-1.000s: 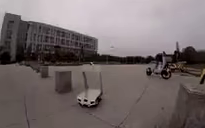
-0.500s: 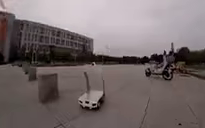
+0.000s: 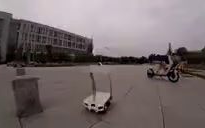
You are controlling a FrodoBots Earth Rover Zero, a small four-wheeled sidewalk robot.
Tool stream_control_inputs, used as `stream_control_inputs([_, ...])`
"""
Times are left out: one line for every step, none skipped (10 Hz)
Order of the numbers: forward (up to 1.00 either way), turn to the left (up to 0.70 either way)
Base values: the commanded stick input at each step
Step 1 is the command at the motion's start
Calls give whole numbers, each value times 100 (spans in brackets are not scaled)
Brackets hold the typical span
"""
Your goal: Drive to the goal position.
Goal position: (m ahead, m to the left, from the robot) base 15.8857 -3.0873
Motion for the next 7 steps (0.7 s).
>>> stream_control_inputs([100,-27])
stream_control_inputs([100,-27])
stream_control_inputs([100,-27])
stream_control_inputs([100,-27])
stream_control_inputs([100,-27])
stream_control_inputs([100,-7])
stream_control_inputs([100,0])
